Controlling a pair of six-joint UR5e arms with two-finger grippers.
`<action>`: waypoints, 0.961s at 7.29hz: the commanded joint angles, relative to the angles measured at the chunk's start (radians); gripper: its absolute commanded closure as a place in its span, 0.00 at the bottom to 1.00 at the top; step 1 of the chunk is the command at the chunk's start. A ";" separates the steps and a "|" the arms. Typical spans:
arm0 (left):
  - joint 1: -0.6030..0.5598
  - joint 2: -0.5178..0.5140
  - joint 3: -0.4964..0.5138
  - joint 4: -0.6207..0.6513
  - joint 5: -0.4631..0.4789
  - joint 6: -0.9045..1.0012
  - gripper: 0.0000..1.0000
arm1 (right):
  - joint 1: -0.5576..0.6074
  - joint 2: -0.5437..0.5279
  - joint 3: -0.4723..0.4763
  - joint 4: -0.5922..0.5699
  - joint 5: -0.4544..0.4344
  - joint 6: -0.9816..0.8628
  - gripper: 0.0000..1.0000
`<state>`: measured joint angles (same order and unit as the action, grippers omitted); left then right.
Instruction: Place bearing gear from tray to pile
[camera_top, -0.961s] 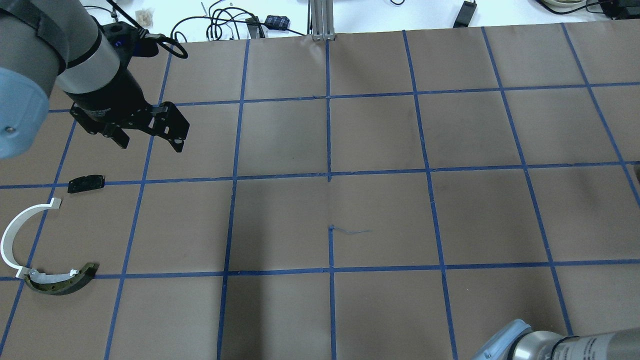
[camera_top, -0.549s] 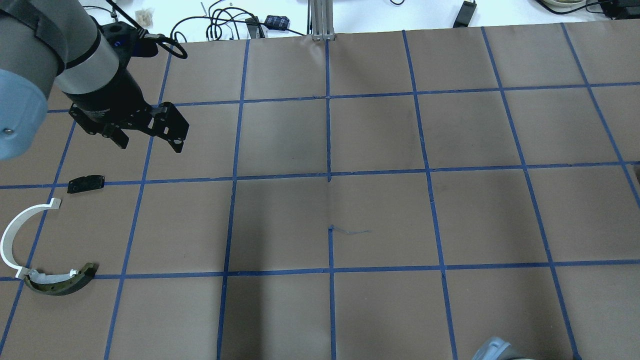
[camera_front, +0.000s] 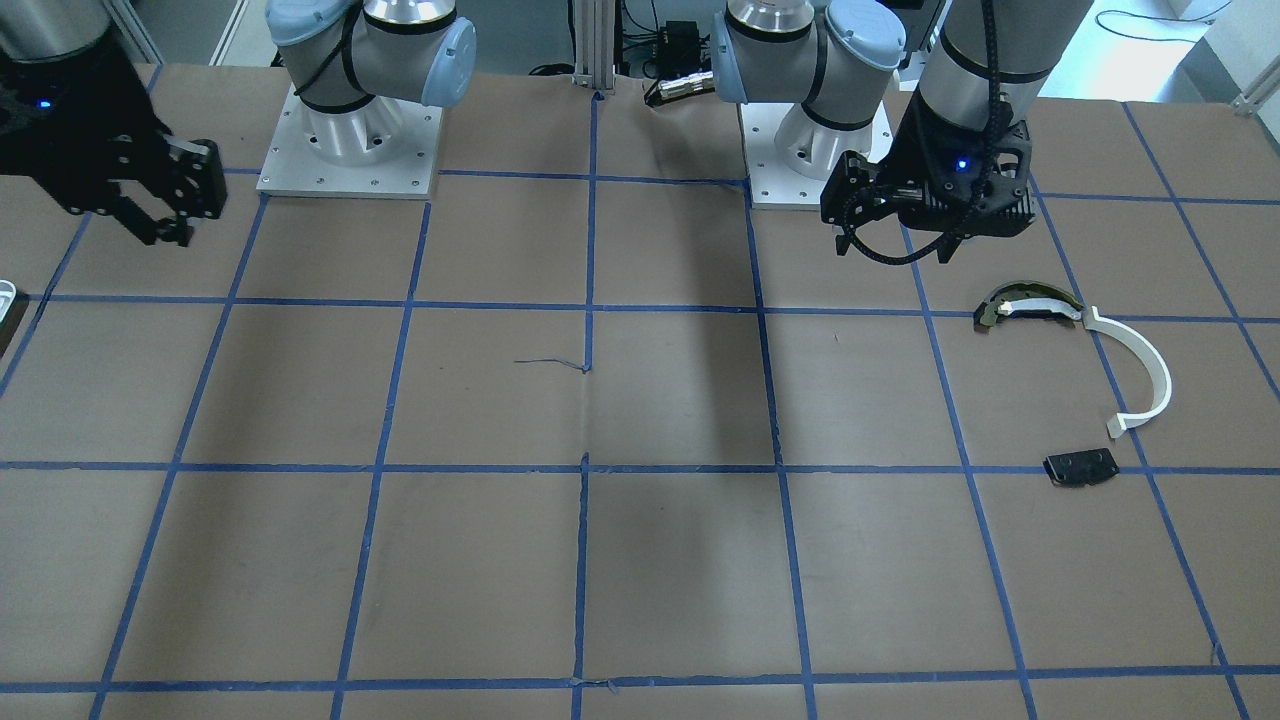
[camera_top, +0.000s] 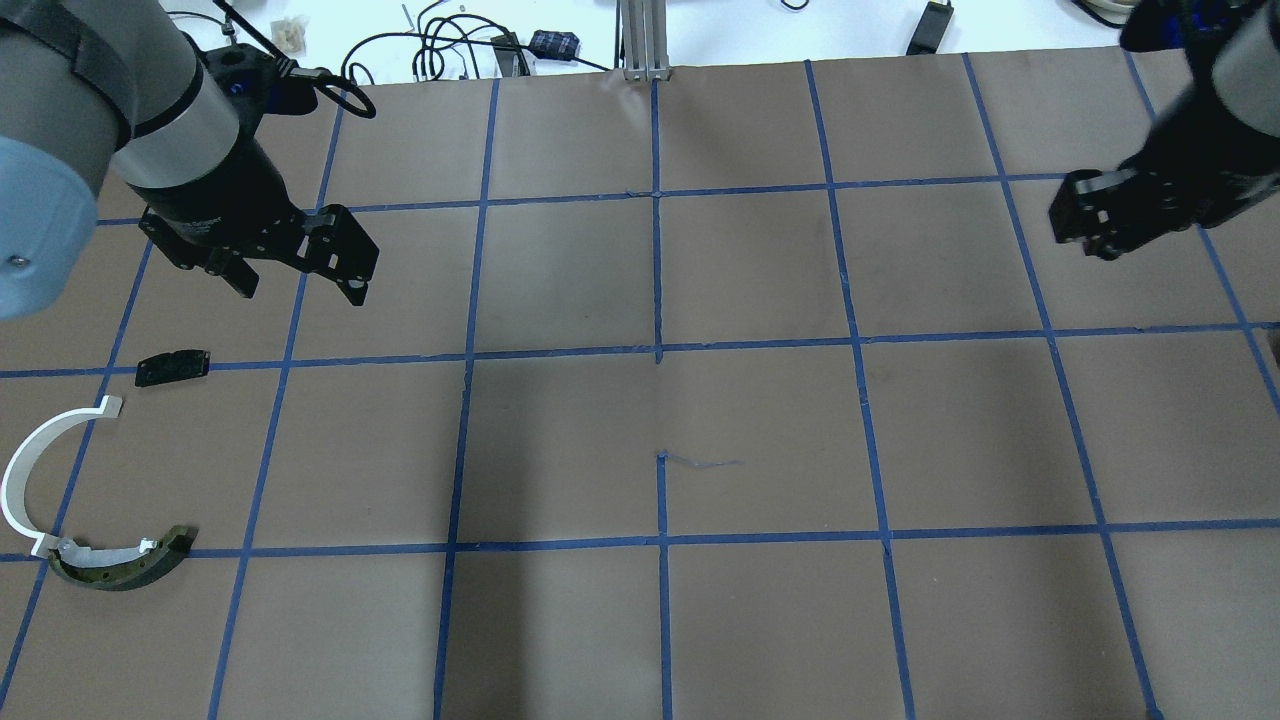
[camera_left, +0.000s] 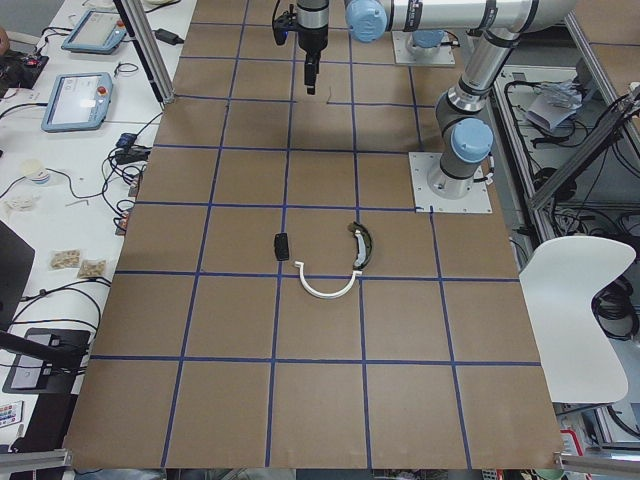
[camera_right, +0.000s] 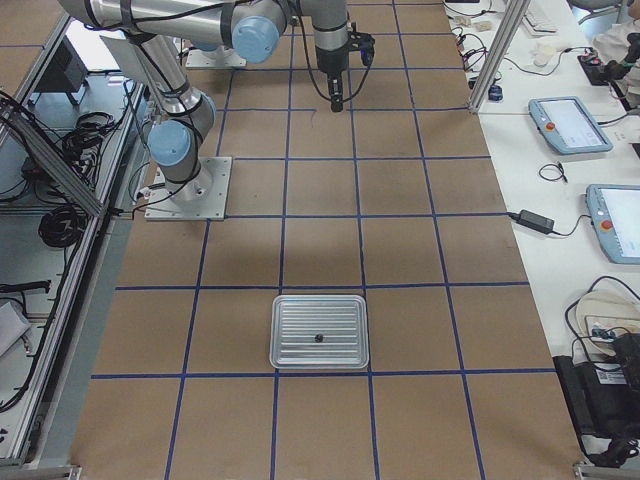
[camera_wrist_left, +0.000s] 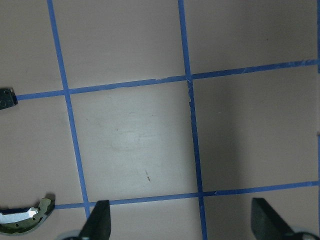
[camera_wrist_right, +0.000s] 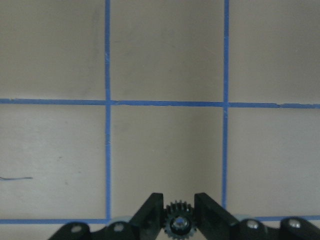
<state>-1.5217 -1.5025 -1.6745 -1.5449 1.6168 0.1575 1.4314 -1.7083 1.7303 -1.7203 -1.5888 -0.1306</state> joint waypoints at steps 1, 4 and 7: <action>0.000 0.001 -0.001 0.000 0.000 0.001 0.00 | 0.296 0.153 -0.067 -0.100 0.012 0.484 0.70; 0.000 0.004 -0.001 0.000 -0.006 -0.001 0.00 | 0.588 0.468 -0.100 -0.421 -0.049 0.732 0.70; 0.000 0.002 -0.001 0.000 -0.005 -0.001 0.00 | 0.595 0.478 -0.097 -0.433 -0.066 0.712 0.67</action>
<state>-1.5217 -1.5002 -1.6756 -1.5447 1.6126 0.1565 2.0212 -1.2370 1.6335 -2.1479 -1.6495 0.5820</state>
